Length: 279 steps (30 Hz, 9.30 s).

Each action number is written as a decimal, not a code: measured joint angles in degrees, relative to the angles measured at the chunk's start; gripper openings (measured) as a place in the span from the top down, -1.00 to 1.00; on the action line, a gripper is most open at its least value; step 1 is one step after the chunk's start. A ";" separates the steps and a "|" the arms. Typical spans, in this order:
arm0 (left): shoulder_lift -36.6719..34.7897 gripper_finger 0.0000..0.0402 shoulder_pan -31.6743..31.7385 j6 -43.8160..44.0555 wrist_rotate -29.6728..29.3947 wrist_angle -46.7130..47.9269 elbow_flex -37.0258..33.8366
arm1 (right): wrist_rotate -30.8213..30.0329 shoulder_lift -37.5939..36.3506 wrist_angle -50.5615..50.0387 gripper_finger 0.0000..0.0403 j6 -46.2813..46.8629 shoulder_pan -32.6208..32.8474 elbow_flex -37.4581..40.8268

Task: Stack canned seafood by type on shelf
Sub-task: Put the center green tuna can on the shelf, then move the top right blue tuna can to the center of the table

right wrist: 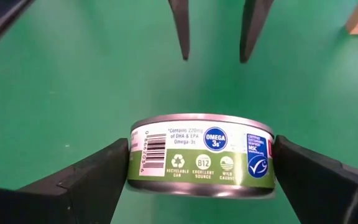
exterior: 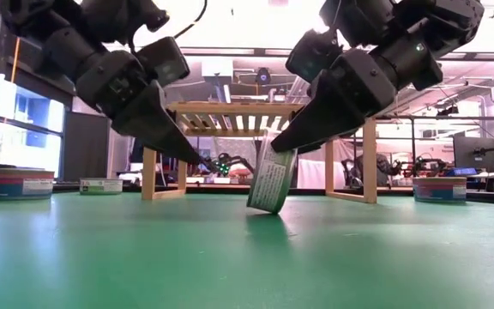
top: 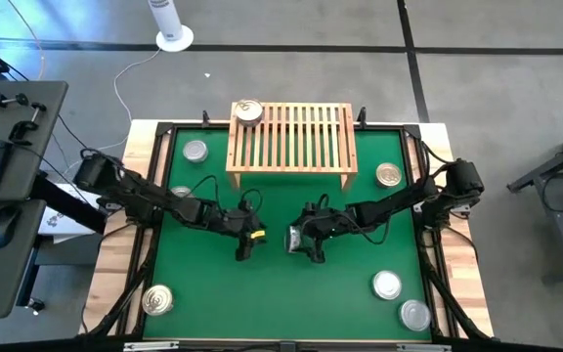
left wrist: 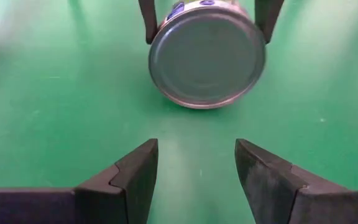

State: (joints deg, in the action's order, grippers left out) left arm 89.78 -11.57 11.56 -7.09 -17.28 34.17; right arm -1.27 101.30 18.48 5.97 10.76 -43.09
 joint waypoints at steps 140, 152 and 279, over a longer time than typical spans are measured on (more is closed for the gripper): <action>9.87 0.46 3.18 4.49 2.40 -13.18 -1.82 | -31.34 8.97 -2.72 0.22 -45.99 8.22 -7.85; -5.31 0.46 -0.39 -1.58 -19.04 3.08 -1.88 | -30.04 0.77 -26.66 0.31 -31.81 9.16 -19.54; -7.09 0.46 -13.64 14.94 -47.34 18.05 -3.19 | -16.18 -52.01 -59.15 -0.17 11.60 -16.04 -7.62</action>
State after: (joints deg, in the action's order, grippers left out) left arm 82.70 -25.21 26.50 -54.43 0.78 30.98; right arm -17.44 49.28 -40.68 17.57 -5.27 -50.72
